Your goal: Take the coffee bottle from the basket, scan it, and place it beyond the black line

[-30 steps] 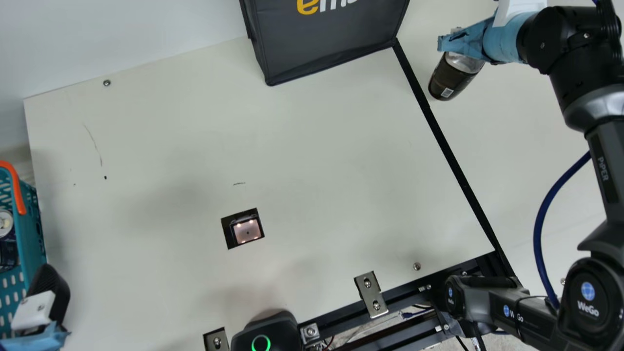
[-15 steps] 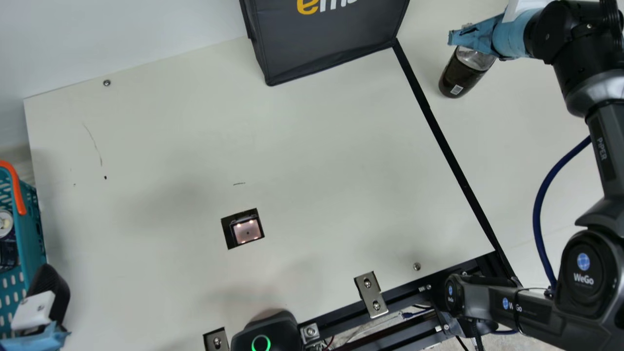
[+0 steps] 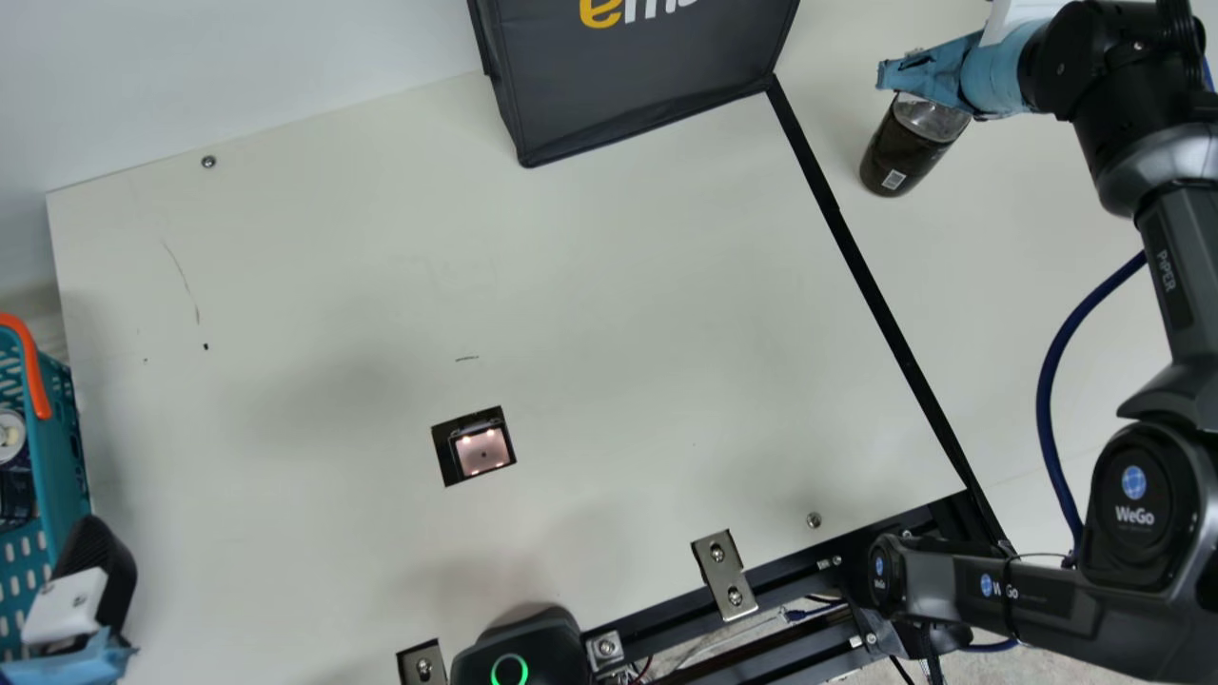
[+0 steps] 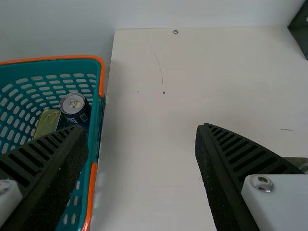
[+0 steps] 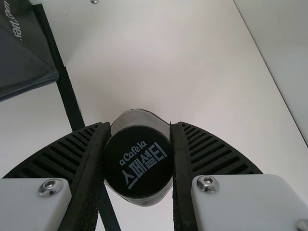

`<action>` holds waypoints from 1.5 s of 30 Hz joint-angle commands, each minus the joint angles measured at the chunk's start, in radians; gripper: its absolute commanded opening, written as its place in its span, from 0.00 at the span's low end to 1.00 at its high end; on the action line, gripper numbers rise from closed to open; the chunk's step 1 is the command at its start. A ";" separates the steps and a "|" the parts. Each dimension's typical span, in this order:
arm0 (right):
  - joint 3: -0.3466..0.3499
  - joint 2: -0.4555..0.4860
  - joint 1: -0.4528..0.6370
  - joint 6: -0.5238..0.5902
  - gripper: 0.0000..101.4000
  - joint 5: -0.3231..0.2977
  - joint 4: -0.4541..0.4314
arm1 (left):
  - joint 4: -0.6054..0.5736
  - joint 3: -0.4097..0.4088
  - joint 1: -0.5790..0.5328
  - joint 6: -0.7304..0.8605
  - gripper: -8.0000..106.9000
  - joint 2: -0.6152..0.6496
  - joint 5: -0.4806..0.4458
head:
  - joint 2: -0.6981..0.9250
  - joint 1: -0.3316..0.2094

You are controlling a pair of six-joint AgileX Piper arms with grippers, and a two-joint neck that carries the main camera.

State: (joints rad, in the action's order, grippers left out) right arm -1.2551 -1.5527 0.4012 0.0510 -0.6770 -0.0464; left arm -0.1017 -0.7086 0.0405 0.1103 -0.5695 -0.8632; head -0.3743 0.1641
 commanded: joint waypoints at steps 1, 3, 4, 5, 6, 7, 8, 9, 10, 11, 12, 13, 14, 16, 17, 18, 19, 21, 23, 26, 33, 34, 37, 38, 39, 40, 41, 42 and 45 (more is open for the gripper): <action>0.000 -0.001 0.001 -0.002 0.00 0.001 -0.001 | 0.000 0.000 0.000 0.000 0.85 0.000 0.000 | -0.002 -0.026; 0.001 -0.002 0.002 -0.003 0.00 0.002 -0.003 | 0.000 0.000 0.000 0.000 0.85 0.000 0.000 | -0.002 -0.026; 0.002 -0.003 0.003 -0.003 0.00 0.002 -0.003 | 0.000 0.000 0.000 0.000 0.85 0.000 0.000 | -0.002 -0.026; 0.002 -0.003 0.003 -0.004 0.03 0.003 -0.003 | 0.000 0.000 0.000 0.000 0.85 0.000 0.000 | -0.002 -0.026; 0.003 -0.004 0.003 -0.004 0.07 0.004 -0.004 | 0.000 0.000 0.000 0.000 0.85 0.000 0.000 | -0.002 -0.026; 0.004 -0.004 0.004 -0.005 0.10 0.005 -0.004 | 0.000 0.000 0.000 0.000 0.85 0.000 0.000 | -0.002 -0.026; 0.004 -0.005 0.004 -0.005 0.13 0.005 -0.005 | 0.000 0.000 0.000 0.000 0.85 0.000 0.000 | -0.002 -0.026; 0.005 -0.005 0.004 -0.005 0.16 0.006 -0.005 | 0.000 0.000 0.000 0.000 0.85 0.000 0.000 | -0.002 -0.026; 0.005 -0.005 0.004 -0.005 0.20 0.006 -0.005 | 0.000 0.000 0.000 0.000 0.85 0.000 0.000 | -0.002 -0.026; 0.006 -0.005 0.004 -0.005 0.23 0.006 -0.005 | 0.000 0.000 0.000 0.000 0.85 0.000 0.000 | -0.002 -0.026; 0.006 -0.005 0.005 -0.005 0.26 0.006 -0.004 | 0.000 0.000 0.000 0.000 0.85 0.000 0.000 | -0.002 -0.026; 0.006 -0.005 0.005 -0.004 0.30 0.006 -0.004 | 0.000 0.000 0.000 0.000 0.85 0.000 0.000 | -0.002 -0.026; 0.006 -0.004 0.005 -0.004 0.33 0.006 -0.004 | 0.000 0.000 0.000 0.000 0.85 0.000 0.000 | -0.002 -0.026; 0.005 -0.004 0.006 -0.004 0.40 0.006 -0.003 | 0.000 0.000 0.000 0.000 0.85 0.000 0.000 | -0.002 -0.026; 0.005 -0.004 0.006 -0.003 0.43 0.006 -0.002 | 0.000 0.000 0.000 0.000 0.85 0.000 0.000 | -0.002 -0.026; 0.005 -0.004 0.006 -0.003 0.46 0.007 -0.002 | 0.000 0.000 0.000 0.000 0.85 0.000 0.000 | -0.002 -0.026; 0.005 -0.004 0.006 -0.002 0.49 0.007 -0.002 | 0.000 0.000 0.000 0.000 0.85 0.000 0.000 | -0.002 -0.026; 0.004 -0.003 0.006 -0.001 0.56 0.007 0.000 | 0.000 0.000 0.000 0.000 0.85 0.000 0.000 | -0.002 -0.026; 0.004 -0.002 0.006 0.002 0.63 0.007 0.002 | 0.000 0.000 0.000 0.000 0.85 0.000 0.000 | -0.002 -0.026; 0.004 0.001 0.007 0.005 0.72 0.006 0.004 | 0.000 0.000 0.000 0.000 0.85 0.000 0.000 | -0.002 -0.026; 0.000 0.012 0.006 0.009 0.90 -0.001 0.007 | 0.000 0.000 0.000 0.000 0.85 0.000 0.000 | -0.002 -0.026; -0.001 0.014 0.006 0.010 0.90 -0.001 0.008 | 0.000 0.000 0.000 0.000 0.85 0.000 0.000 | -0.002 -0.026; -0.003 0.021 0.005 0.014 0.90 -0.003 0.012 | 0.000 0.000 0.000 0.000 0.85 0.000 0.000 | -0.002 -0.026; -0.004 0.023 0.004 0.015 0.90 -0.004 0.013 | 0.000 0.000 0.000 0.000 0.85 0.000 0.000 | -0.002 -0.026; -0.005 0.026 0.003 0.016 0.90 -0.004 0.014 | 0.000 0.000 0.000 0.000 0.85 0.000 0.000 | -0.002 -0.026; -0.006 0.029 0.002 0.017 0.90 -0.005 0.016 | 0.000 0.000 0.000 0.000 0.85 0.000 0.000 | -0.002 -0.026; -0.007 0.031 0.000 0.018 0.90 -0.006 0.018 | 0.000 0.000 0.000 0.000 0.85 0.000 0.000 | -0.002 -0.026; -0.008 0.034 -0.001 0.019 0.90 -0.007 0.020 | 0.000 0.000 0.000 0.000 0.85 0.000 0.000 | -0.002 -0.026; -0.013 0.044 -0.009 0.022 0.90 -0.009 0.025 | 0.000 0.000 0.000 0.000 0.85 0.000 0.000 | -0.002 -0.026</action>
State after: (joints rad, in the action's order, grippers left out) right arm -1.2668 -1.5096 0.3932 0.0727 -0.6853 -0.0206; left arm -0.1017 -0.7086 0.0405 0.1103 -0.5695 -0.8632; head -0.3758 0.1641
